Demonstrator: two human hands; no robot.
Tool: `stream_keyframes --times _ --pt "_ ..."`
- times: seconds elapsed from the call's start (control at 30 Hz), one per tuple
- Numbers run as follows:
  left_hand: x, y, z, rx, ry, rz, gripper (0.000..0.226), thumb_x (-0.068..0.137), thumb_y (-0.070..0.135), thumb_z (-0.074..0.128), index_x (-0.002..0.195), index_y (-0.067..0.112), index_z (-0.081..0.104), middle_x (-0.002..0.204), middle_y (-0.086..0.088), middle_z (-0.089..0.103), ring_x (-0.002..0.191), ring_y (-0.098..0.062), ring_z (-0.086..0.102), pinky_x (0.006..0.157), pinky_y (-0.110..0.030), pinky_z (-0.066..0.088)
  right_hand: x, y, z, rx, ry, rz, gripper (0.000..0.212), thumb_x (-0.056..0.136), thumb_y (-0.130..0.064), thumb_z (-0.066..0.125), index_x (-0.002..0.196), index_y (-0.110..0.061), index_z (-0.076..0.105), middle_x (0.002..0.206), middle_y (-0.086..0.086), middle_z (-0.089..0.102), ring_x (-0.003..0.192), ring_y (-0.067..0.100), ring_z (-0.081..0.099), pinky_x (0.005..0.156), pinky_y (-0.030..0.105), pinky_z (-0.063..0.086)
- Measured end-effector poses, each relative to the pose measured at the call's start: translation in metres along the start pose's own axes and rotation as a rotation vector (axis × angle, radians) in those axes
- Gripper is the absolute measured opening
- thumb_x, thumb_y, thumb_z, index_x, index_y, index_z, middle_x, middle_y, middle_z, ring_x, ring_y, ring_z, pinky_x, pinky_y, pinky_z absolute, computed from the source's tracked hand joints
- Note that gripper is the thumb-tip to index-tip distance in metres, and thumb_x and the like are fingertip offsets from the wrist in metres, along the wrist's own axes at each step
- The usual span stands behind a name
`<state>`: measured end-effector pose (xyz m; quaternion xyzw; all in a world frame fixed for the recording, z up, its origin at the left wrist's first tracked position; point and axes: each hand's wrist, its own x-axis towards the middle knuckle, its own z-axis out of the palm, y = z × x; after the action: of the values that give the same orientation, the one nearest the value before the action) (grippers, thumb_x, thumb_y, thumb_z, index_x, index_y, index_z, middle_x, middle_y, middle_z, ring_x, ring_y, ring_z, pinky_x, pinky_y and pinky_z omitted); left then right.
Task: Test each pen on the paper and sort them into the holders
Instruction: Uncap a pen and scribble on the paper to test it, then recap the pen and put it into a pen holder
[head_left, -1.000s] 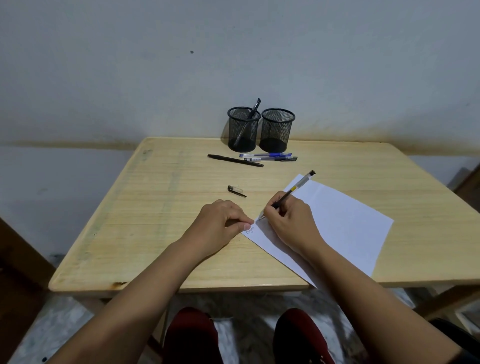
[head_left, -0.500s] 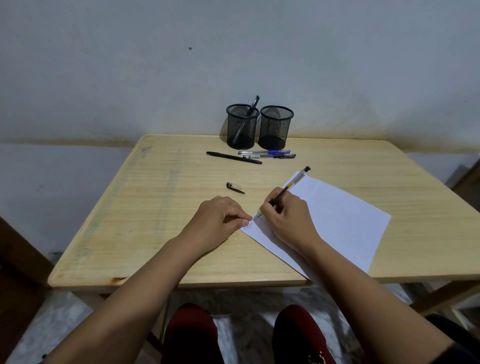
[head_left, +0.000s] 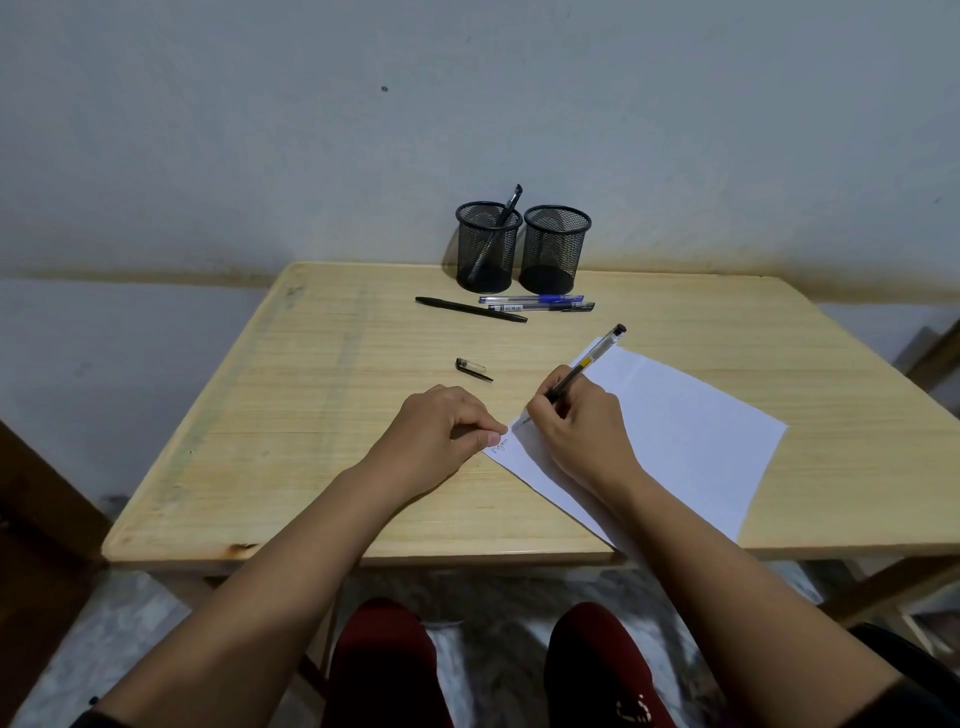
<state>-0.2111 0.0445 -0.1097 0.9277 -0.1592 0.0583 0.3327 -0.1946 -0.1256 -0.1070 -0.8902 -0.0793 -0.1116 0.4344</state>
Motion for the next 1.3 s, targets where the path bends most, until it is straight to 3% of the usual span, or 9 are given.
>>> stream_keyframes --times 0.17,0.33,0.4,0.57,0.7,0.87,1.03,1.17,1.3 --pt "0.001 0.001 -0.001 -0.048 -0.007 -0.030 0.016 0.083 0.022 0.068 0.097 0.025 0.075 0.093 0.009 0.066 0.095 -0.006 0.055 0.079 -0.013 0.038 0.007 -0.001 -0.012 0.209 0.007 0.148 0.019 0.087 -0.017 0.048 0.074 -0.011 0.060 0.066 0.003 0.059 0.063 0.013 0.052 0.059 0.025 0.041" --pt "0.015 0.008 -0.009 -0.111 0.025 -0.124 0.020 0.087 0.020 0.064 0.106 0.022 0.070 0.088 0.015 0.063 0.078 0.005 0.055 0.063 0.003 0.039 0.024 -0.012 -0.025 0.452 -0.074 0.286 0.021 0.091 -0.019 0.048 0.074 -0.015 0.060 0.064 0.004 0.058 0.059 0.015 0.051 0.047 0.022 0.037" --pt "0.026 0.011 -0.014 -0.141 0.086 -0.170 0.024 0.089 0.013 0.061 0.111 0.018 0.067 0.092 0.008 0.061 0.078 0.000 0.056 0.060 0.008 0.038 0.031 -0.015 -0.026 0.495 -0.097 0.320 0.023 0.092 -0.018 0.046 0.075 -0.011 0.060 0.067 0.006 0.059 0.058 0.015 0.051 0.045 0.022 0.036" --pt "0.057 0.001 -0.015 0.133 0.116 -0.165 0.035 0.092 0.019 0.056 0.126 0.023 0.056 0.130 -0.002 0.052 0.118 -0.016 0.046 0.089 -0.016 0.031 0.041 -0.014 -0.025 0.492 -0.086 0.356 0.023 0.092 -0.016 0.043 0.077 -0.007 0.059 0.070 0.007 0.064 0.054 0.013 0.056 0.045 0.022 0.038" --pt "0.071 -0.010 -0.009 0.239 0.052 -0.213 0.029 0.090 0.023 0.058 0.119 0.021 0.062 0.131 -0.001 0.053 0.122 -0.019 0.043 0.097 -0.025 0.034 0.048 -0.012 -0.024 0.476 -0.080 0.344 0.017 0.090 -0.016 0.050 0.083 -0.008 0.063 0.073 0.006 0.065 0.061 0.013 0.057 0.047 0.021 0.041" --pt "0.072 -0.011 -0.008 0.220 0.060 -0.242 0.014 0.087 0.018 0.061 0.099 0.020 0.068 0.108 0.000 0.064 0.104 -0.016 0.054 0.081 -0.025 0.041 0.050 -0.013 -0.022 0.507 -0.099 0.291 0.011 0.089 -0.011 0.055 0.080 -0.013 0.060 0.071 0.005 0.063 0.057 0.009 0.056 0.046 0.019 0.041" --pt "0.062 0.002 -0.017 -0.164 0.196 -0.292 0.014 0.084 0.008 0.065 0.094 0.016 0.067 0.085 0.003 0.063 0.073 -0.005 0.058 0.059 -0.006 0.042 0.053 -0.018 -0.020 0.646 -0.140 0.271 0.013 0.092 -0.017 0.053 0.082 -0.012 0.060 0.072 0.006 0.065 0.052 0.010 0.055 0.042 0.020 0.036" --pt "0.053 0.017 -0.026 -0.318 0.260 -0.248 0.014 0.082 0.001 0.066 0.093 0.009 0.069 0.082 0.000 0.062 0.070 -0.003 0.055 0.050 0.000 0.043 0.053 -0.027 -0.022 0.689 -0.163 0.239 0.016 0.094 -0.017 0.051 0.084 -0.009 0.061 0.069 0.005 0.064 0.049 0.009 0.053 0.039 0.018 0.034" --pt "0.047 0.026 -0.028 -0.361 0.272 -0.239 0.016 0.082 0.007 0.067 0.084 0.022 0.068 0.081 0.008 0.063 0.075 -0.003 0.057 0.051 -0.005 0.044 0.052 -0.031 -0.024 0.672 -0.191 0.190 0.019 0.093 -0.016 0.052 0.092 -0.001 0.063 0.069 0.004 0.061 0.052 0.009 0.050 0.040 0.017 0.033"
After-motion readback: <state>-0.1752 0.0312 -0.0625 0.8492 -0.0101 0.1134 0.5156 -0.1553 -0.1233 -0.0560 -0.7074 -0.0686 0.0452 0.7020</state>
